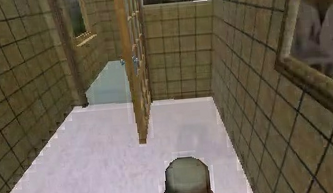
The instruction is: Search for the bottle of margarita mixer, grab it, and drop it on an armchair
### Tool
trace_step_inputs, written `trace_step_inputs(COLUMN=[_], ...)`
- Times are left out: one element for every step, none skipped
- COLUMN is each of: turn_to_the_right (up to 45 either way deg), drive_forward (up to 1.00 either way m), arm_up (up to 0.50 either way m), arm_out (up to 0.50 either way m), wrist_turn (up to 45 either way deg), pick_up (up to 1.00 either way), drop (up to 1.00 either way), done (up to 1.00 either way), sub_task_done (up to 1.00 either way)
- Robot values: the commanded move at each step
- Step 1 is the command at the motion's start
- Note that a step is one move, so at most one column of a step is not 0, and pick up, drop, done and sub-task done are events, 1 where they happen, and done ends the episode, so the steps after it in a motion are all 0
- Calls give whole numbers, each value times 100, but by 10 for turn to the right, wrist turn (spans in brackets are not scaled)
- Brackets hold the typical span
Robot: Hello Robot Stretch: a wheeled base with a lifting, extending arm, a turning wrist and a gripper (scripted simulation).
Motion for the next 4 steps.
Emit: trace_step_inputs(turn_to_the_right=[-240, 0, 0, 210], drive_forward=[0, 100, 70, 0], arm_up=[0, 0, 0, 0], arm_out=[0, 0, 0, 0], wrist_turn=[0, 0, 0, 0], pick_up=[0, 0, 0, 0], drop=[0, 0, 0, 0], done=[0, 0, 0, 0], sub_task_done=[0, 0, 0, 0])
